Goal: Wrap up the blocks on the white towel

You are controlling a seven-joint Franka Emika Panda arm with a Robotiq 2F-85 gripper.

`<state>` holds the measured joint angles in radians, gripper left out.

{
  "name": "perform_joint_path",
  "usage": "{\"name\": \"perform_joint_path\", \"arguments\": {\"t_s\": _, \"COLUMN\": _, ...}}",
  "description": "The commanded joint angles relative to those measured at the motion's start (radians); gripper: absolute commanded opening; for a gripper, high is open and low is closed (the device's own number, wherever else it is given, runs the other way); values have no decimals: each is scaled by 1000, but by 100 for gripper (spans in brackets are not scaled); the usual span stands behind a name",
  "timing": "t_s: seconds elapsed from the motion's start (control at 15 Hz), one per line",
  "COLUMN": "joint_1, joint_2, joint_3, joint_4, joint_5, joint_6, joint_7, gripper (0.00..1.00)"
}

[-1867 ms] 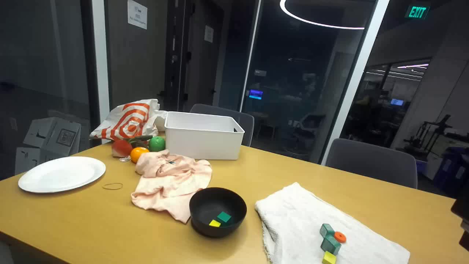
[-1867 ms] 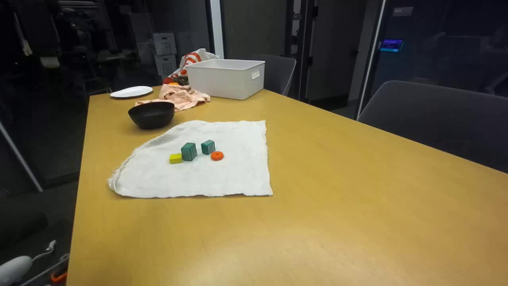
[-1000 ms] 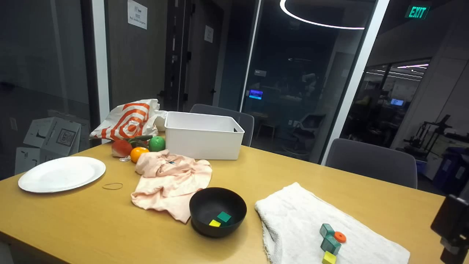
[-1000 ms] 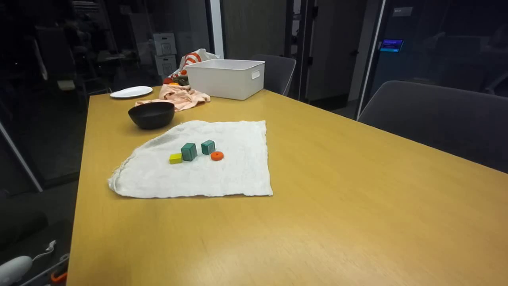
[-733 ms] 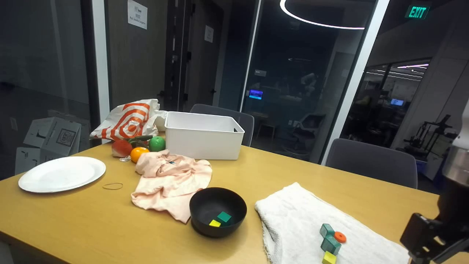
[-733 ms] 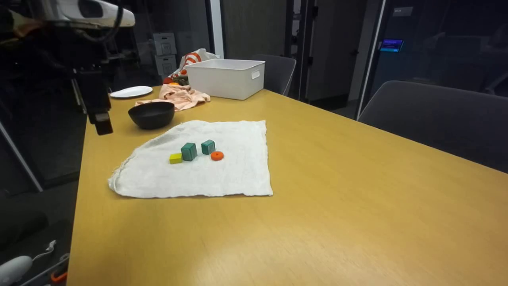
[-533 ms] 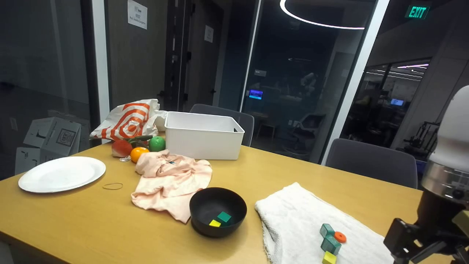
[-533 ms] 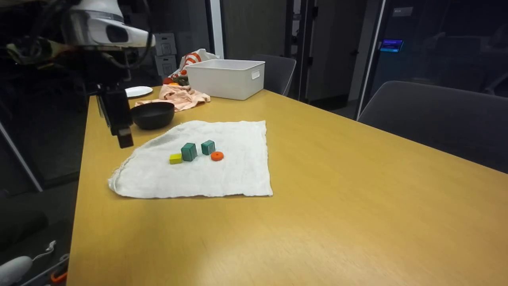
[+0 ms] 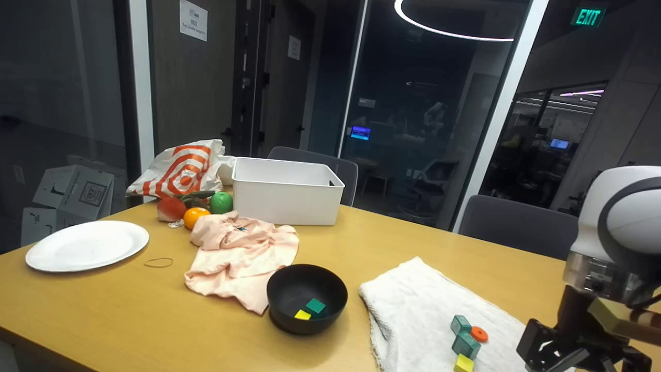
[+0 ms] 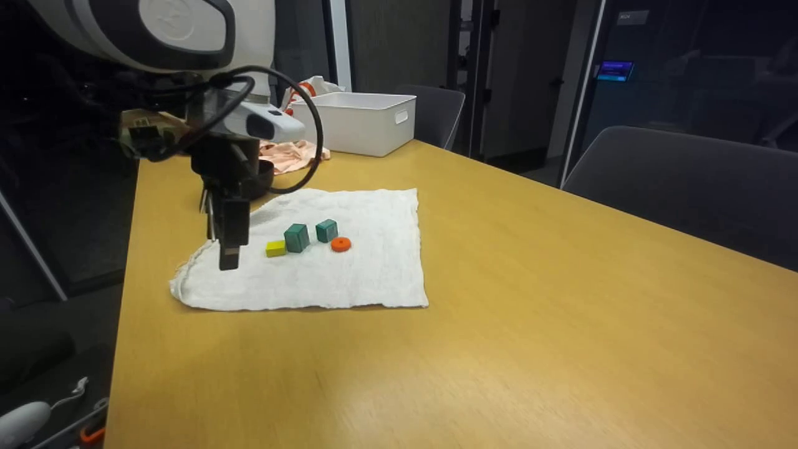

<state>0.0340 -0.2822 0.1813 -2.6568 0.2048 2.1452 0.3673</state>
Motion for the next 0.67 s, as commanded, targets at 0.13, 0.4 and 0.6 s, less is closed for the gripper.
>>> {"name": "perform_joint_path", "arguments": {"t_s": 0.13, "joint_1": 101, "joint_2": -28, "joint_3": 30, "joint_4": -17, "joint_5": 83, "joint_6": 45, "joint_7": 1, "gripper": 100}}
{"name": "perform_joint_path", "arguments": {"t_s": 0.4, "joint_1": 131, "joint_2": -37, "joint_3": 77, "joint_4": -54, "joint_5": 63, "joint_6": 100, "joint_7": 84, "gripper": 100}}
{"name": "perform_joint_path", "arguments": {"t_s": 0.6, "joint_1": 131, "joint_2": -7, "joint_3": 120, "joint_4": -74, "joint_5": -1, "joint_6": 134, "joint_7": 161, "gripper": 100}}
